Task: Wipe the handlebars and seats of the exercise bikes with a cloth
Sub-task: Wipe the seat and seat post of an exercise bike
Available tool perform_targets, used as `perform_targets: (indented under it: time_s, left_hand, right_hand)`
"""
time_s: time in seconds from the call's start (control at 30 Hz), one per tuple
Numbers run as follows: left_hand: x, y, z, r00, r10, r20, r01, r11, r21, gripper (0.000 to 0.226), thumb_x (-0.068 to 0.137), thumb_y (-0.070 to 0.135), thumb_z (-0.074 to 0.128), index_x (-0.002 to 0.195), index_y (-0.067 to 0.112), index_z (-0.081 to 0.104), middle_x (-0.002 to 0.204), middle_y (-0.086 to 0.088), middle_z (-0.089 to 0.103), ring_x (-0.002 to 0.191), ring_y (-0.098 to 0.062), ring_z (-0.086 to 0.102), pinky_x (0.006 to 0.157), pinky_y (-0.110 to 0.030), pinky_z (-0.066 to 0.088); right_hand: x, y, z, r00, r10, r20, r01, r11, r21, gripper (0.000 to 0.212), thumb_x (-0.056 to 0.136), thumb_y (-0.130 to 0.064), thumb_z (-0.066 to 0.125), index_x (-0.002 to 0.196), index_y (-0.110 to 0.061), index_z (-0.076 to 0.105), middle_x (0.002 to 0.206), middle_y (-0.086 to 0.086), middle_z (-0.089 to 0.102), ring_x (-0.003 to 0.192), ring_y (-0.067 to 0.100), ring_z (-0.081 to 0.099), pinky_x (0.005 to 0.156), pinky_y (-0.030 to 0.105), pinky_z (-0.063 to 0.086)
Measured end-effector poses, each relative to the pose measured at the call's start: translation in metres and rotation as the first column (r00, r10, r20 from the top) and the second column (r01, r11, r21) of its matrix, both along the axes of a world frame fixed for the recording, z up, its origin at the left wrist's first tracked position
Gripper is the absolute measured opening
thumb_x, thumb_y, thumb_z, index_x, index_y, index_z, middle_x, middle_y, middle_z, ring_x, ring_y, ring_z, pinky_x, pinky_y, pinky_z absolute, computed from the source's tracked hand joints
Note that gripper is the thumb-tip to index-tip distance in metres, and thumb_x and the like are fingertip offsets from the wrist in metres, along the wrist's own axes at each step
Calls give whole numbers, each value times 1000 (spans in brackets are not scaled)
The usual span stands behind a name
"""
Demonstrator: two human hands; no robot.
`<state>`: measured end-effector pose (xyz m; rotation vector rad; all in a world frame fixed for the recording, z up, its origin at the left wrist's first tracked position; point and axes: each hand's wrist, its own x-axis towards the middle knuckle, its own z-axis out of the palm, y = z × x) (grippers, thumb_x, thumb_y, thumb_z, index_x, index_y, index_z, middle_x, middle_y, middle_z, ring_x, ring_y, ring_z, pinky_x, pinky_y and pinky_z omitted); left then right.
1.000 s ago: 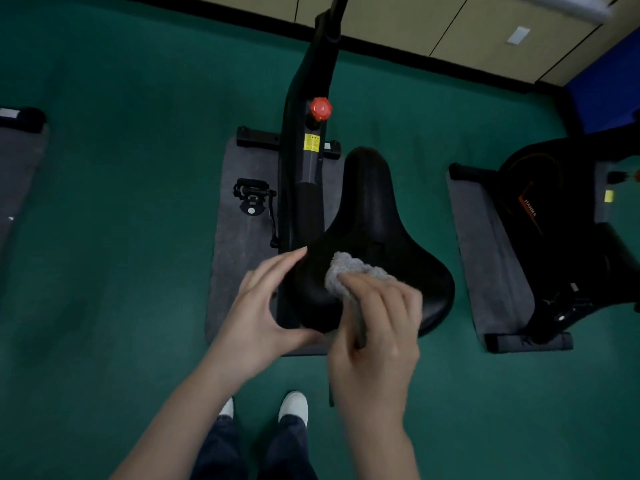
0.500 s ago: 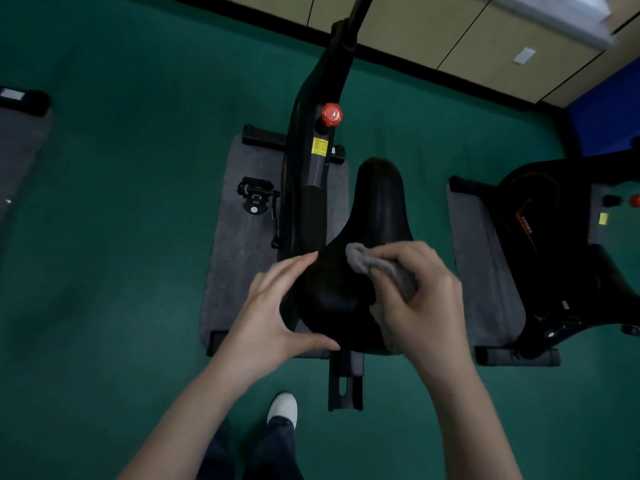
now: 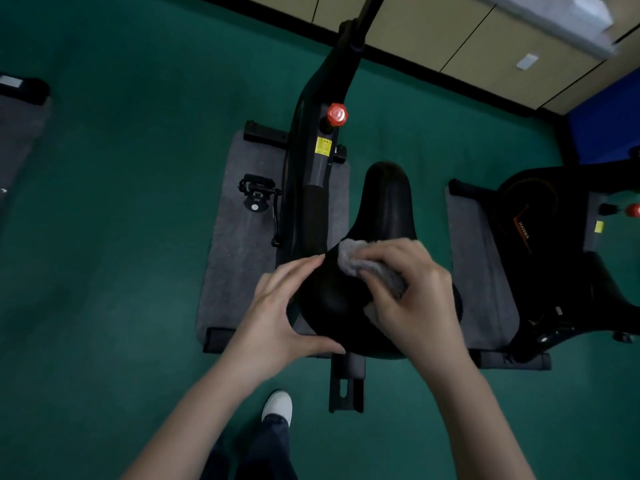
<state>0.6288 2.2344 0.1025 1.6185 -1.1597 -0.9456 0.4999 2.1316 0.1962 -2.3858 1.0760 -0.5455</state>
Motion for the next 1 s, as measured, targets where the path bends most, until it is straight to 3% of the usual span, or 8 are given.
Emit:
perform_targets:
  time_s: [0.2, 0.4, 0.53, 0.67, 0.73, 0.87, 1.0]
  left_hand:
    - [-5, 5, 1, 999, 12, -40, -11, 1000, 18, 99, 47, 73, 72, 132, 64, 21, 135, 45, 25, 128, 13, 21, 98, 2, 22]
    - [-16, 10, -4, 981, 124, -147, -111, 989, 96, 104, 42, 68, 77, 130, 55, 24, 132, 42, 28, 127, 20, 19, 95, 6, 18]
    - [-29, 15, -8, 955, 211, -209, -189, 974, 121, 108, 40, 67, 80, 133, 54, 26, 133, 44, 28, 131, 14, 21, 99, 3, 19]
    - [-48, 19, -11, 899, 358, -250, -331, 932, 146, 99, 43, 60, 82, 128, 65, 31, 133, 41, 36, 132, 6, 29, 102, -13, 30]
    - [-60, 22, -14, 861, 420, -288, -385, 907, 170, 99, 45, 58, 84, 129, 64, 31, 135, 34, 40, 130, 5, 32, 104, -20, 34]
    - [-80, 20, -15, 764, 524, -377, -474, 852, 224, 98, 43, 56, 87, 123, 69, 34, 133, 26, 46, 124, 4, 41, 105, -26, 38]
    - [-87, 17, -16, 700, 558, -446, -535, 823, 190, 92, 45, 49, 86, 127, 51, 44, 130, 20, 54, 124, -1, 46, 108, -36, 39]
  right_hand:
    - [17, -5, 6, 997, 65, -45, -64, 998, 9, 16, 81, 3, 69, 91, -10, 72, 91, -6, 65, 91, 16, 60, 82, 19, 46]
    - [6, 6, 13, 876, 482, -6, -474, 863, 174, 14, 87, -2, 63, 88, -13, 71, 97, -13, 68, 101, 10, 58, 91, 26, 45]
    - [1, -13, 15, 838, 546, 22, -539, 820, 191, 14, 90, -5, 61, 93, -14, 71, 99, -15, 66, 103, 9, 57, 92, 21, 42]
    - [32, -40, 9, 821, 555, -135, -510, 819, 264, 13, 90, -6, 61, 95, -13, 70, 93, -8, 65, 97, 12, 56, 84, 11, 38]
    - [51, -46, 4, 733, 638, -236, -548, 759, 351, 14, 91, -9, 59, 98, -16, 68, 95, -3, 66, 99, 13, 55, 82, 13, 37]
    - [74, -43, 1, 416, 837, -355, -725, 541, 426, 13, 92, -12, 56, 97, -20, 65, 95, 2, 65, 97, 14, 54, 84, 24, 39]
    - [74, -42, 10, 186, 930, -318, -809, 329, 488, 13, 92, -11, 58, 95, -20, 66, 90, -3, 62, 89, 3, 51, 81, 13, 36]
